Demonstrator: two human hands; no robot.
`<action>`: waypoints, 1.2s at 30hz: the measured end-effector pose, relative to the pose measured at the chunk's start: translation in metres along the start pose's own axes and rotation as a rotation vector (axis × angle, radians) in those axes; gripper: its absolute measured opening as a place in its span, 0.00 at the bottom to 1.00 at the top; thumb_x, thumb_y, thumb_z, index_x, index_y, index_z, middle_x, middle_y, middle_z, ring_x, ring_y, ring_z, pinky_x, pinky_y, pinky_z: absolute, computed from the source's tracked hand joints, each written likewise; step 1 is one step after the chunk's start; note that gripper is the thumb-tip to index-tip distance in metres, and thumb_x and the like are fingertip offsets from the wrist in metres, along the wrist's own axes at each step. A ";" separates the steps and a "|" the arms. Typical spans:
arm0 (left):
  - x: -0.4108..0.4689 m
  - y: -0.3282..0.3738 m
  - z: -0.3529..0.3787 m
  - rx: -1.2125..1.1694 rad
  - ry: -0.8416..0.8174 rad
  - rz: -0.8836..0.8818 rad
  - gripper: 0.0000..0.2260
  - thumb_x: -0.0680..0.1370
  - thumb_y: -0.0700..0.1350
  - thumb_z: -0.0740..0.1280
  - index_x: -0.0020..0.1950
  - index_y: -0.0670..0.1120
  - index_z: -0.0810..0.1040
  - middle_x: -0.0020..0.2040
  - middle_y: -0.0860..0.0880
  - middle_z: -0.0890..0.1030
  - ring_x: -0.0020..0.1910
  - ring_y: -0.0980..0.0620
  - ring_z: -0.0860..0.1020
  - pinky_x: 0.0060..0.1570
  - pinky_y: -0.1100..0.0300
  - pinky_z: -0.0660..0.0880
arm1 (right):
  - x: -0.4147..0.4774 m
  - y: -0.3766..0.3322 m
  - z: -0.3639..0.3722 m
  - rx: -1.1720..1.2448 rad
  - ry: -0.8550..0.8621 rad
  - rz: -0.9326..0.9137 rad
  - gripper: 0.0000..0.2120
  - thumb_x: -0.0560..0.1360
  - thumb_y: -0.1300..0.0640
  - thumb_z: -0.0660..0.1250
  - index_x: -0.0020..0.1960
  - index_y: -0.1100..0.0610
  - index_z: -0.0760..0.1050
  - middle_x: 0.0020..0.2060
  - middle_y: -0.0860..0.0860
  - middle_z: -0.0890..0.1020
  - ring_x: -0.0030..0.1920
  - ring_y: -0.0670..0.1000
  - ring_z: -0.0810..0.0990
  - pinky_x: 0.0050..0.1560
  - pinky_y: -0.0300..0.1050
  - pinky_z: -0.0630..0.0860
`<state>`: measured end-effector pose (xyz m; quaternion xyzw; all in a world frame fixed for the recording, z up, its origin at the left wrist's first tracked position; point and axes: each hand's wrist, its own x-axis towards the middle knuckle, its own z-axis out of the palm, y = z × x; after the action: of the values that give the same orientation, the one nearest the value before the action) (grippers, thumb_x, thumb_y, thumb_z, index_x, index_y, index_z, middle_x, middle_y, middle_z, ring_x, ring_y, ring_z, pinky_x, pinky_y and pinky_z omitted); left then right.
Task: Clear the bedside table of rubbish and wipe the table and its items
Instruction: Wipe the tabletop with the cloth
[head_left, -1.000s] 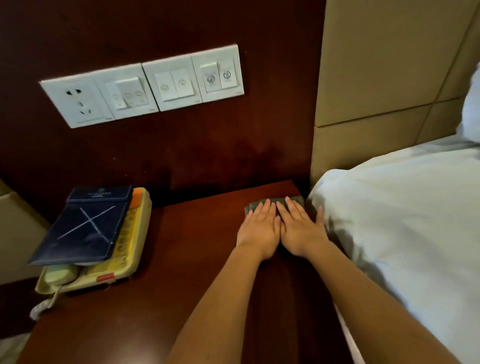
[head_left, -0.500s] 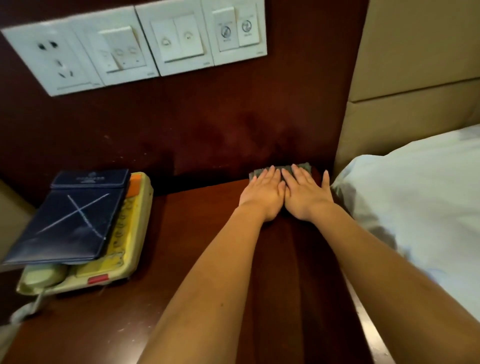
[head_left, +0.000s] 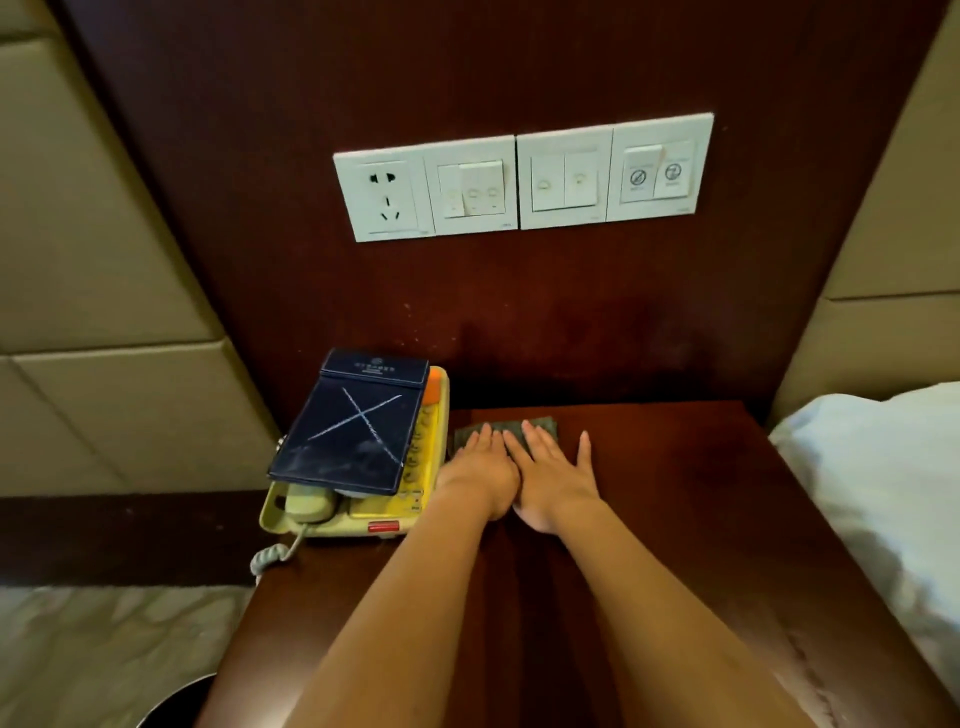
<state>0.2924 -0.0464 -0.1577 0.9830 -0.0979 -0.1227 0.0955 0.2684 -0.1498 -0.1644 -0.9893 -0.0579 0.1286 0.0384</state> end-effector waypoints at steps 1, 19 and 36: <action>-0.006 0.001 0.003 0.002 -0.003 -0.002 0.24 0.82 0.44 0.51 0.77 0.40 0.50 0.78 0.43 0.49 0.77 0.44 0.49 0.74 0.47 0.53 | -0.007 -0.001 0.001 -0.008 -0.005 -0.003 0.36 0.80 0.45 0.55 0.77 0.49 0.34 0.76 0.49 0.35 0.76 0.48 0.35 0.69 0.67 0.32; -0.197 -0.022 0.040 0.044 -0.126 0.063 0.24 0.84 0.49 0.43 0.78 0.44 0.41 0.78 0.46 0.40 0.77 0.50 0.41 0.76 0.54 0.44 | -0.174 -0.068 0.048 -0.002 -0.077 -0.030 0.28 0.82 0.49 0.44 0.77 0.50 0.34 0.76 0.50 0.33 0.76 0.49 0.33 0.70 0.65 0.31; -0.145 -0.197 -0.036 -0.864 0.218 -0.608 0.25 0.82 0.53 0.56 0.68 0.32 0.67 0.66 0.36 0.72 0.65 0.38 0.70 0.63 0.51 0.66 | -0.097 -0.027 -0.003 0.074 0.075 0.102 0.26 0.82 0.52 0.50 0.78 0.52 0.49 0.78 0.52 0.44 0.77 0.51 0.42 0.73 0.64 0.38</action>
<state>0.1974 0.1801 -0.1334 0.8451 0.2610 -0.0714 0.4611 0.1736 -0.1355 -0.1345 -0.9930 -0.0010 0.0952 0.0704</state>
